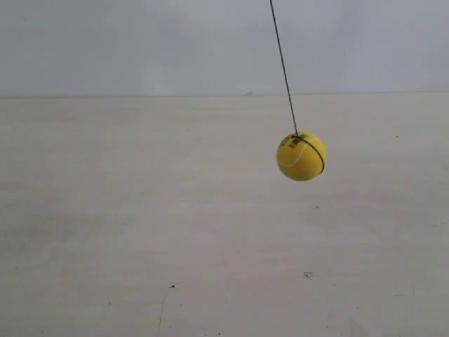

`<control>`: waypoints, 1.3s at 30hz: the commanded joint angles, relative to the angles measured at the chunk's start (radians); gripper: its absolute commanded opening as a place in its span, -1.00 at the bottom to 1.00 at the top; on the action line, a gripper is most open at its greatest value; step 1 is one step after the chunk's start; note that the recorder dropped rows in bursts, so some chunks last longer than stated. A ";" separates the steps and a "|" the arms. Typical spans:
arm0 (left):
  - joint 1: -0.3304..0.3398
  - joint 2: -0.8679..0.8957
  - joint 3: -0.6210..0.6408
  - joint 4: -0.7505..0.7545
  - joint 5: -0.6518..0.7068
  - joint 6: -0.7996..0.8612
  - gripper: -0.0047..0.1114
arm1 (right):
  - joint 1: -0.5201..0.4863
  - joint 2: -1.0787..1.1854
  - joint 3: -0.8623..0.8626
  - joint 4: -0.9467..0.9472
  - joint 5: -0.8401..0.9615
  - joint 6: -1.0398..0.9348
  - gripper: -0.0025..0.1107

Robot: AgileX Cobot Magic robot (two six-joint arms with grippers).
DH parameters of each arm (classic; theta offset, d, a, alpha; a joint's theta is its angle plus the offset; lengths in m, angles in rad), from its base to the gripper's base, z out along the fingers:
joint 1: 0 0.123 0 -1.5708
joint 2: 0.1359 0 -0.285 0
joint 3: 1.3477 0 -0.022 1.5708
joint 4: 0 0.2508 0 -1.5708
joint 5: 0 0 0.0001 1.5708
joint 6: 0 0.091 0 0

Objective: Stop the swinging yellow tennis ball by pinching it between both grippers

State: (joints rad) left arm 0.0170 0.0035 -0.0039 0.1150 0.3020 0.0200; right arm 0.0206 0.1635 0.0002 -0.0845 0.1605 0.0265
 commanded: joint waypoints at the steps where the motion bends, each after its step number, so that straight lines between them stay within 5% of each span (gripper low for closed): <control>1: 0.002 -0.004 0.004 0.179 -0.069 0.009 -0.84 | 0.000 -0.002 0.000 -0.001 -0.149 -0.009 -0.96; 4: 0.002 -0.004 0.004 0.235 -0.109 0.011 -0.84 | 0.000 -0.002 0.000 -0.001 -0.252 0.000 -0.96; 10: 0.002 -0.004 0.004 0.083 -0.379 -0.069 -0.84 | 0.000 -0.002 0.000 -0.001 -0.463 0.096 -0.96; 16: 0.002 -0.004 0.004 0.058 -0.632 -0.413 -0.84 | 0.000 -0.002 0.000 -0.001 -0.507 0.367 -0.96; 20: 0.002 -0.004 0.004 0.067 -0.638 -0.722 -0.84 | 0.000 -0.002 0.000 -0.008 -0.517 0.463 -0.96; 25: 0.002 -0.004 -0.032 0.370 -0.683 -0.996 -0.84 | 0.000 -0.002 -0.038 -0.039 -0.463 0.525 -0.96; 32: 0.002 0.172 -0.211 0.867 -0.926 -1.358 -0.84 | 0.000 -0.002 -0.157 -0.303 -0.463 0.792 -0.96; 39: 0.002 0.519 -0.326 0.964 -1.009 -1.384 -0.84 | 0.000 0.039 -0.295 -0.594 -0.399 1.007 -0.96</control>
State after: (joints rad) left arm 0.0170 0.4123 -0.3092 1.0480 -0.6940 -1.3547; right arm 0.0206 0.1665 -0.2471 -0.5577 -0.2735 0.9524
